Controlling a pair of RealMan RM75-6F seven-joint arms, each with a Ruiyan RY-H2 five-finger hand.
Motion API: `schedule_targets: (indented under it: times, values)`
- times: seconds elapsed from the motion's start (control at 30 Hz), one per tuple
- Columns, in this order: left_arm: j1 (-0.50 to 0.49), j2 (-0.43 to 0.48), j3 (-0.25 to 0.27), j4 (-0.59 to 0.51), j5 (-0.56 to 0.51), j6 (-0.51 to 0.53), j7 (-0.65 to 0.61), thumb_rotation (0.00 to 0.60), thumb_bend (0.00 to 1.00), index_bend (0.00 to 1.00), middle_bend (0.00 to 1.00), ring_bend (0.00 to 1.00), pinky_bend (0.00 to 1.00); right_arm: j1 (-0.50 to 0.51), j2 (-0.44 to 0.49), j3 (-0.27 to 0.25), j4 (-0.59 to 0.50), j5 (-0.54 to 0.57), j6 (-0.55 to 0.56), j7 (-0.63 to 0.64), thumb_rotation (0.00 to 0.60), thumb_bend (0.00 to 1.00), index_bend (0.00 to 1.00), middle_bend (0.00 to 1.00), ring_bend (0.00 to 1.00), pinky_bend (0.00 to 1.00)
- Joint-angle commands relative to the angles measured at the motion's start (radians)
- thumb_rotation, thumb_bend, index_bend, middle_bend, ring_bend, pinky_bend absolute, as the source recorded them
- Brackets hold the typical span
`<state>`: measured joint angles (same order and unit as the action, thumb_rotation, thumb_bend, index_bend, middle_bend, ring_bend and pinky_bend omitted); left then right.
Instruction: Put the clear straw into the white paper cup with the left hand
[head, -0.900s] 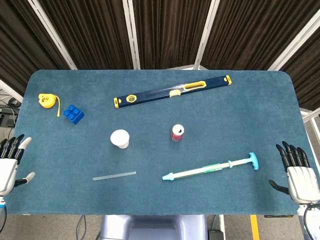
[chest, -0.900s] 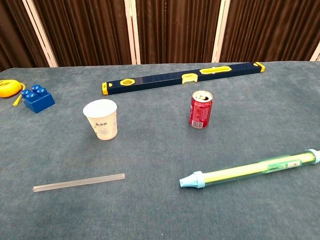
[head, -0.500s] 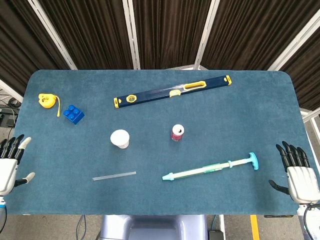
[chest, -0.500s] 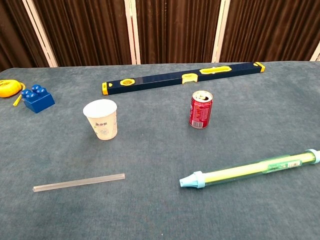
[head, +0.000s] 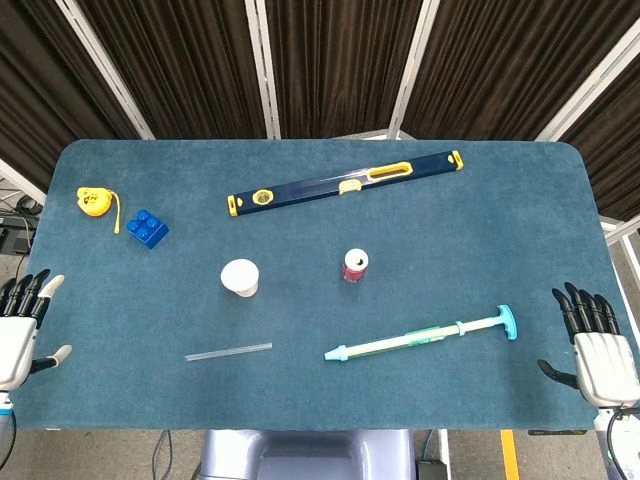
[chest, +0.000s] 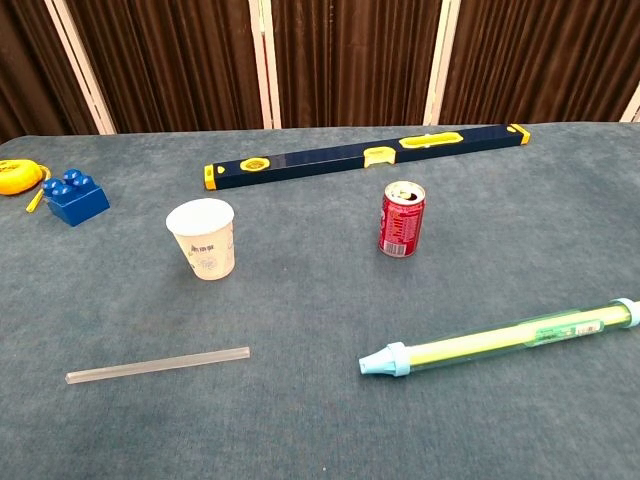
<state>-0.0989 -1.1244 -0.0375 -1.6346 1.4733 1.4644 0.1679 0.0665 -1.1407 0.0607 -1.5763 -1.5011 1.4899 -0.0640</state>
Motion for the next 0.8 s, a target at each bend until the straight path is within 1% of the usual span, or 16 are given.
schedule_targets:
  times: [0.03,0.13,0.17,0.27,0.33,0.4,0.53,0.67,0.8]
  values:
    - [-0.001,0.002,0.003,-0.016,0.008,0.0,-0.002,0.6,0.15,0.1,0.0,0.0,0.0,-0.001,-0.001,-0.001,0.001,-0.002,0.002,-0.001,0.6,0.09,0.0,0.0,0.0,0.0]
    - [-0.007,0.002,0.01,-0.037,0.02,-0.012,0.007,0.6,0.15,0.14,0.0,0.0,0.0,-0.001,-0.001,0.0,-0.002,-0.001,0.002,-0.005,0.6,0.09,0.0,0.0,0.0,0.0]
    - [-0.013,0.0,0.012,-0.048,0.023,-0.02,0.018,0.6,0.15,0.17,0.0,0.0,0.0,-0.001,-0.001,0.0,-0.004,0.0,0.001,-0.005,0.6,0.09,0.0,0.0,0.0,0.0]
    - [-0.034,-0.009,0.009,-0.112,0.004,-0.06,0.065,0.6,0.19,0.31,0.0,0.0,0.0,-0.001,0.0,0.0,-0.005,0.002,0.0,-0.005,0.6,0.09,0.0,0.0,0.0,0.0]
    - [-0.054,-0.026,0.0,-0.162,-0.013,-0.086,0.116,0.6,0.24,0.43,0.0,0.0,0.0,-0.001,0.001,0.0,-0.005,0.003,-0.001,-0.001,0.6,0.09,0.0,0.0,0.0,0.0]
    - [-0.073,-0.048,-0.008,-0.196,-0.024,-0.106,0.163,0.6,0.27,0.47,0.0,0.0,0.0,-0.001,0.002,0.0,-0.005,0.003,-0.003,0.002,0.6,0.09,0.0,0.0,0.0,0.0]
    - [-0.116,-0.118,-0.032,-0.251,-0.071,-0.149,0.281,0.6,0.28,0.52,0.0,0.0,0.0,-0.001,0.003,0.0,-0.005,0.003,-0.004,0.006,0.6,0.09,0.0,0.0,0.0,0.0]
    - [-0.164,-0.197,-0.058,-0.288,-0.166,-0.197,0.396,0.6,0.29,0.53,0.0,0.0,0.0,-0.001,0.004,0.0,-0.006,0.005,-0.005,0.007,0.6,0.09,0.0,0.0,0.0,0.0]
    - [-0.201,-0.262,-0.067,-0.304,-0.251,-0.225,0.495,0.6,0.3,0.53,0.0,0.0,0.0,-0.002,0.004,0.0,-0.008,0.007,-0.005,0.007,0.6,0.09,0.0,0.0,0.0,0.0]
